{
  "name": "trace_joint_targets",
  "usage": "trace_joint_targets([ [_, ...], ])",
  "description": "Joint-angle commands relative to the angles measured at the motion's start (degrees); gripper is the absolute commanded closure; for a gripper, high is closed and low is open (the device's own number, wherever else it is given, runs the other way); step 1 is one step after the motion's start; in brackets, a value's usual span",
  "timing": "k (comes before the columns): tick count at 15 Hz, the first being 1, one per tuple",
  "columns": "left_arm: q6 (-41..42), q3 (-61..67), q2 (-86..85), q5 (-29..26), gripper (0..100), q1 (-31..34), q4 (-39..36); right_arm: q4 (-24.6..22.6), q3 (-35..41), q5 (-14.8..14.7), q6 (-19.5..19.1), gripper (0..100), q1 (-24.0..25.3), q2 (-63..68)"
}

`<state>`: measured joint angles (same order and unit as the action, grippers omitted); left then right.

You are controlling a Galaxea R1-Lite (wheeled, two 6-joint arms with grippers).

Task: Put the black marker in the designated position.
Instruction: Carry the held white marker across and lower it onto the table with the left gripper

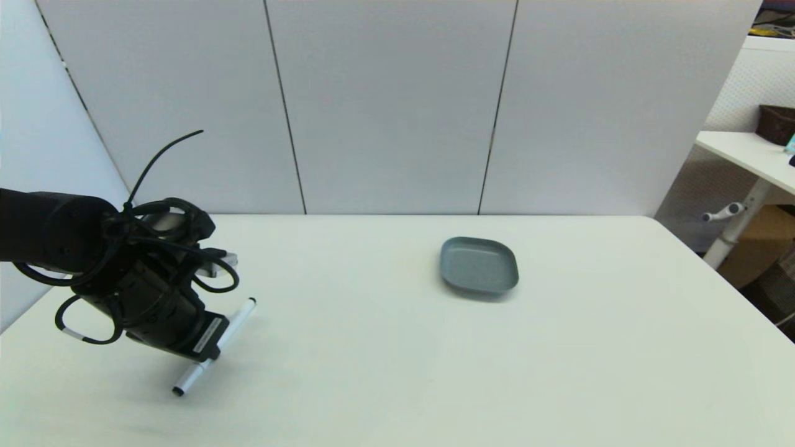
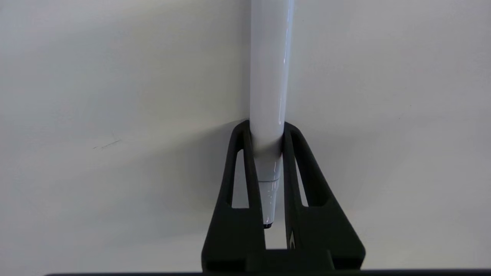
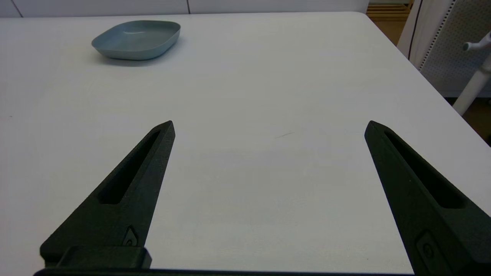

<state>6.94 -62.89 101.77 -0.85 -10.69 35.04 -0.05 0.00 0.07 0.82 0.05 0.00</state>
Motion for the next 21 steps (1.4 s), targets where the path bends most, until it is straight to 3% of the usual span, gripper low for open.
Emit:
trace_joint_targets([
  [1,0.45,-2.41,-2.01,-0.20,100,-0.82,-1.64,-0.04,0.00,0.01,-0.03,0,0.04,0.09],
  [7,-1.58,-20.43,-1.75,3.67,100,-14.09,-3.48,-0.04,0.00,0.01,-0.03,0,0.04,0.00],
  [12,-21.53,-40.64,16.27,4.72,100,-28.42,-1.99,-0.04,0.00,0.01,-0.03,0,-0.05,0.09],
  [15,-26.45,-50.22,24.62,10.35,100,-30.27,0.56,-0.04,0.00,0.01,0.06,0,0.04,0.09],
  [21,-26.54,-50.05,31.48,10.78,100,-28.86,-2.43,-0.04,0.00,0.01,-0.03,0,0.04,0.00],
])
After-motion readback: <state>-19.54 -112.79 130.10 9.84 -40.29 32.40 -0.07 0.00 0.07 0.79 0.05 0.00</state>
